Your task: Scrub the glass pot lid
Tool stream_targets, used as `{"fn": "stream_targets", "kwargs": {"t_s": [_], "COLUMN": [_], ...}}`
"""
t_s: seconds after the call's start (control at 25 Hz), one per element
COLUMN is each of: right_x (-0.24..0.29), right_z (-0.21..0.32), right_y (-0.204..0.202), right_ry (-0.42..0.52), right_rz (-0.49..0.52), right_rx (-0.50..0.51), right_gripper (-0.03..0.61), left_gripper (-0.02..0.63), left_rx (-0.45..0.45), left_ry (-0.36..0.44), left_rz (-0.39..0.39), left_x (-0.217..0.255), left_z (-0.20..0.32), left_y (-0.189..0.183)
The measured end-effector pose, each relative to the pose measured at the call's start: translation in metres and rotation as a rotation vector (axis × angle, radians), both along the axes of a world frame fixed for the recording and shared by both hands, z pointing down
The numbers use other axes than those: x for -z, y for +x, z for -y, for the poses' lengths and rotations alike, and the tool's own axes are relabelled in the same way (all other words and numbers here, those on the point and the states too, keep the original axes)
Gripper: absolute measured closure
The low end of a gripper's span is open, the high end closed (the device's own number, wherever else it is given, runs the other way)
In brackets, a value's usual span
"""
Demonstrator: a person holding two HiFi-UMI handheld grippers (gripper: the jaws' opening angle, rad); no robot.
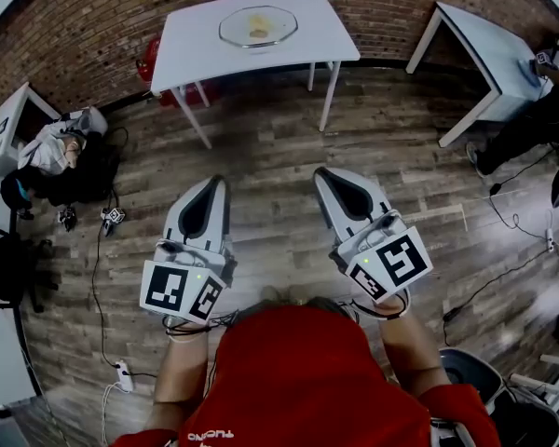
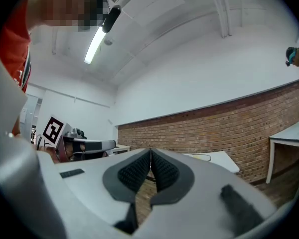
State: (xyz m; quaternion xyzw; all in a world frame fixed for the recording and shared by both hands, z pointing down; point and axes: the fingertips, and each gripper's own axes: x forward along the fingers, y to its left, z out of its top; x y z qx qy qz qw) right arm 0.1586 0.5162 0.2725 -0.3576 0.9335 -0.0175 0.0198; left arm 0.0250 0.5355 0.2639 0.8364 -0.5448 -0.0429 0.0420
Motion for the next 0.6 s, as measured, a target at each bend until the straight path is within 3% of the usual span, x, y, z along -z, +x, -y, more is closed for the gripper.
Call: {"fn": "stream_targets", "kwargs": {"t_s": [0.32,0.6], "right_x": [-0.003,-0.004], "right_z": [0.027,0.061], "right_y": [0.033,0.035], "right_ry": [0.011,0.024], "right_rz": [0.015,0.012], "right_rx": [0.007,0.003], "right_gripper": [0.549,0.549], "left_gripper": [0.597,0.597], "left_rx": [0.067,0.081], "left_ry": [0.013,0.024], "left_rz": [0.026,0.029], "left_x": [0.002,0.001], "left_z": [0.013,0.045], "left_y": [0.008,0.003]}}
